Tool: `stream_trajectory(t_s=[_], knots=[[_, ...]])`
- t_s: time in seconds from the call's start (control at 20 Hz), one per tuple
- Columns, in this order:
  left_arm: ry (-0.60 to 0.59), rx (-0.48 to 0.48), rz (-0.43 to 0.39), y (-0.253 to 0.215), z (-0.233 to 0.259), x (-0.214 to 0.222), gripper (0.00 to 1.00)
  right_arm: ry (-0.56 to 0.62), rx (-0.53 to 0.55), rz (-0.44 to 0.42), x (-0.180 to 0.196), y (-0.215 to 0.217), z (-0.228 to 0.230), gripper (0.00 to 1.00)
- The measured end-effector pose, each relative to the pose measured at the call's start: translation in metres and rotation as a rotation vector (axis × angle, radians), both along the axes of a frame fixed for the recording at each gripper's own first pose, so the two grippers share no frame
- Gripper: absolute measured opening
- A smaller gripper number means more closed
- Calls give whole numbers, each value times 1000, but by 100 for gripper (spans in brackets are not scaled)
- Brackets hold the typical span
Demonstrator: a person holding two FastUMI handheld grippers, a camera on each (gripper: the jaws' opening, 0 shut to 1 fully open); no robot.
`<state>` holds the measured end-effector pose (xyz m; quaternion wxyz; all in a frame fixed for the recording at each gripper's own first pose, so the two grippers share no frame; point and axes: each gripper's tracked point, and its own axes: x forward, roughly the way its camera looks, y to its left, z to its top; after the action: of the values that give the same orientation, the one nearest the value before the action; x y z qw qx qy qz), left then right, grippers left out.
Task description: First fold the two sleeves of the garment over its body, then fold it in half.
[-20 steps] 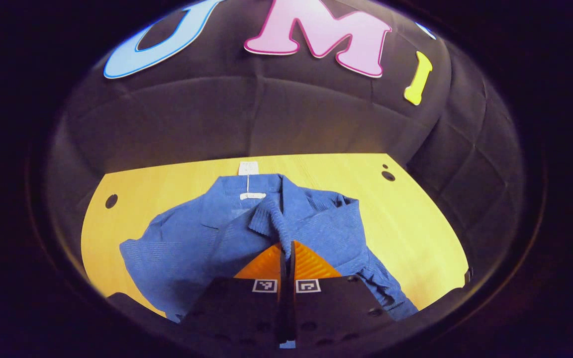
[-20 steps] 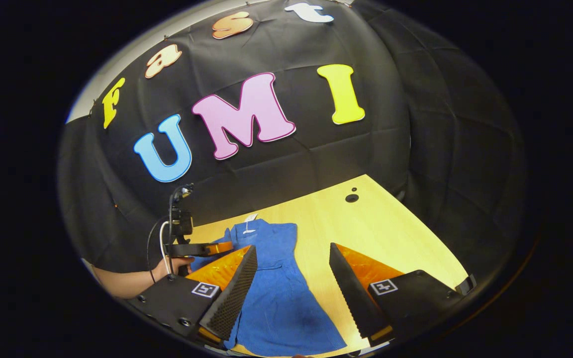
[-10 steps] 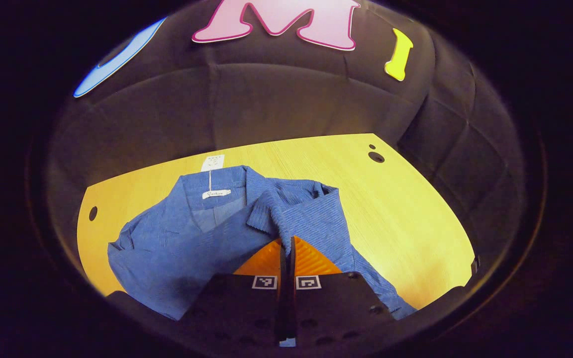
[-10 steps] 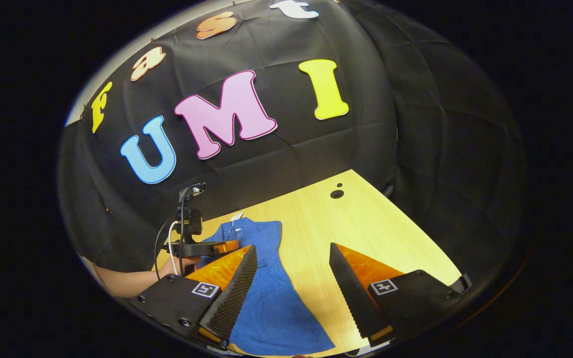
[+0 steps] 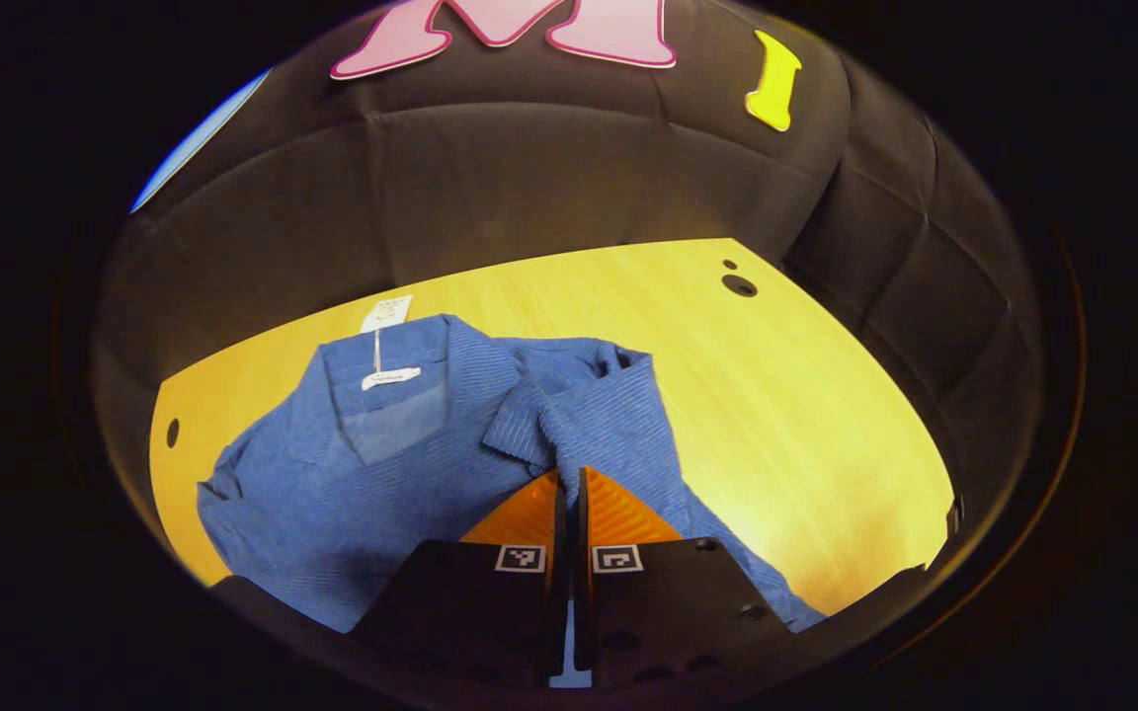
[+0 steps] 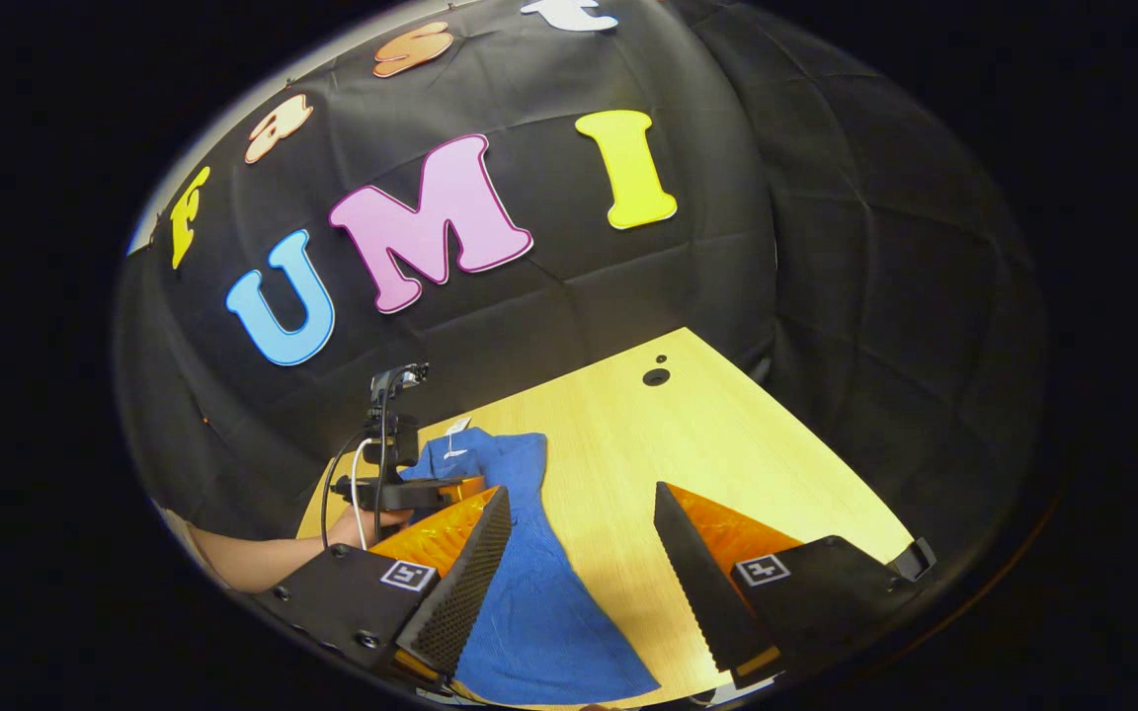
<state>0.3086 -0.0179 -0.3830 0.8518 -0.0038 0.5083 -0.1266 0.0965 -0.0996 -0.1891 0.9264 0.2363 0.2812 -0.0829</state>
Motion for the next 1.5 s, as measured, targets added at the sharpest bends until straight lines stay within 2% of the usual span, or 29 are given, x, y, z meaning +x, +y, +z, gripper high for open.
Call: stream_trajectory(t_s=[0.05, 0.1, 0.2, 0.25, 0.35, 0.4, 0.55, 0.7, 0.85, 1.0, 1.3, 1.35, 1.45, 1.5], knots=[[5, -19, -8, -9, 1, -1, 5, 3, 1, -2, -1, 0, -1, 83], [10, -33, -18, -13, -1, -2, 5, 6, 1, -4, -1, -1, -2, 83], [7, -59, -38, -29, 2, -3, 52, 9, -2, -9, -5, -4, -1, 83], [3, -90, -53, -40, 5, -5, 63, 9, -2, -12, -6, -5, -1, 83], [-7, -182, -97, -69, 21, -12, 66, 12, -4, -13, -6, -7, -2, 83], [-9, -226, -125, -85, 31, -17, 67, 16, -3, -13, -6, -7, -4, 94], [-61, -304, -187, -113, 67, -38, 69, 21, 14, -7, -7, -2, -9, 94], [-134, -368, -185, -104, 106, -73, 75, 33, 20, 6, -10, 3, -15, 94], [-159, -356, -88, -52, 125, -122, 77, 66, 27, 29, -20, 11, -30, 94], [-150, -212, 42, 20, 111, -178, 77, 123, 38, 80, -34, 28, -50, 94], [29, 30, 292, 146, 76, -302, 80, 298, 76, 224, -76, 81, -100, 94], [81, 59, 328, 163, 67, -320, 84, 339, 68, 245, -84, 89, -112, 94], [173, 7, 401, 174, 60, -353, 84, 430, 50, 294, -105, 101, -132, 94], [205, -32, 427, 174, 58, -365, 84, 468, 38, 313, -114, 106, -143, 84]])
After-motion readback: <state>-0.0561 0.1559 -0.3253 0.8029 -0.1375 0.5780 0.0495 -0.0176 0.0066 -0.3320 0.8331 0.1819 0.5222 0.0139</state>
